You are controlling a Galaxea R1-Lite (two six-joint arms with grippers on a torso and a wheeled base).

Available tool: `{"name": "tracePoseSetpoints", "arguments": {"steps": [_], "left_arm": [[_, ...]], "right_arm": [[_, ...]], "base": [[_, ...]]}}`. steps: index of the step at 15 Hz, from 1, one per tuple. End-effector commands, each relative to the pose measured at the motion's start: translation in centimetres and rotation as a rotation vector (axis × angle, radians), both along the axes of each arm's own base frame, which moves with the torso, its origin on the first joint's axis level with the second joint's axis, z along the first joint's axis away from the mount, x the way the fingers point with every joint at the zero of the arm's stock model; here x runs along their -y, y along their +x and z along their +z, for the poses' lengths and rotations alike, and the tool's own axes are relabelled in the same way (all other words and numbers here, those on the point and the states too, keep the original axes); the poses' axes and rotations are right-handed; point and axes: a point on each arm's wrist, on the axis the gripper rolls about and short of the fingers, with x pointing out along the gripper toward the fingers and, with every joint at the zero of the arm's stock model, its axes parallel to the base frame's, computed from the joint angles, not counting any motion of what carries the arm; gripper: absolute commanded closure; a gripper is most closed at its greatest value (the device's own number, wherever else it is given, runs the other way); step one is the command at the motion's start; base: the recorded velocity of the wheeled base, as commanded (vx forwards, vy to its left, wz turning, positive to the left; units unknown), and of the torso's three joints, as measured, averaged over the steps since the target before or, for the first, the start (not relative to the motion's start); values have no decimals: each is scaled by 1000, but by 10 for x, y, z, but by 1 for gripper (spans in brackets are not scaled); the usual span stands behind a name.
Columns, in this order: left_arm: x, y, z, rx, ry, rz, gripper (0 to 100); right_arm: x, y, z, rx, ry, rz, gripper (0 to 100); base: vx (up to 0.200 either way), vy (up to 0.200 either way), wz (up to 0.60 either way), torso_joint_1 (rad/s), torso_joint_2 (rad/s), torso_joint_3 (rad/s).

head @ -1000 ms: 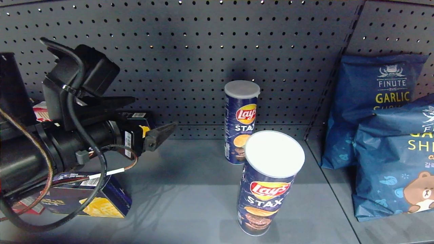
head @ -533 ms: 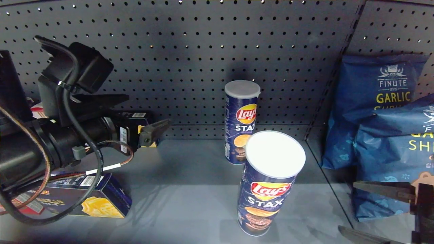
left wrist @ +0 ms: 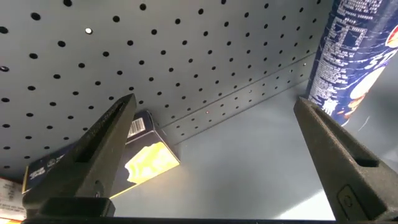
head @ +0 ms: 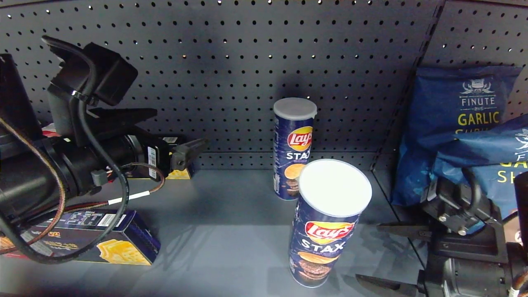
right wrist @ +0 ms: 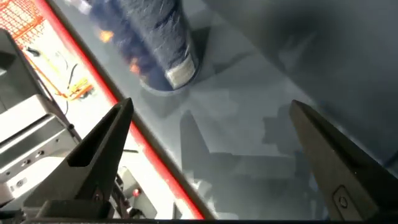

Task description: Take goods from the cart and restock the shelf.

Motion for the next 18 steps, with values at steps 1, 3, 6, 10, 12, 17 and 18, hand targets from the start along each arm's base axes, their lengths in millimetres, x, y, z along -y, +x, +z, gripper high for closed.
{"name": "tracePoseSetpoints", "arguments": {"steps": [1, 3, 6, 10, 12, 17, 18], "left_arm": [[1, 2, -1, -5, 3, 0, 0], [1, 2, -1, -3, 2, 0, 0], [0, 2, -1, -5, 3, 2, 0], [-1, 3, -2, -6, 3, 8, 0], [-1, 3, -2, -6, 3, 8, 0], [-1, 3, -1, -7, 2, -9, 0], [-1, 3, -1, -7, 2, -9, 0]], "right_arm": [[-12, 14, -2, -20, -19, -2, 0], [-16, 19, -3, -21, -28, -14, 0], [-22, 28, -2, -24, -31, -17, 0], [-26, 33, -4, -25, -35, -16, 0], [-24, 32, -3, -21, -30, -22, 0], [-19, 37, 0, -11, -22, -53, 0], [-20, 38, -1, -17, -27, -53, 0]], "base": [[0, 0, 0, 0, 0, 0], [0, 0, 0, 0, 0, 0], [0, 0, 0, 0, 0, 0], [0, 0, 0, 0, 0, 0], [0, 0, 0, 0, 0, 0], [0, 0, 0, 0, 0, 0], [0, 0, 0, 0, 0, 0]]}}
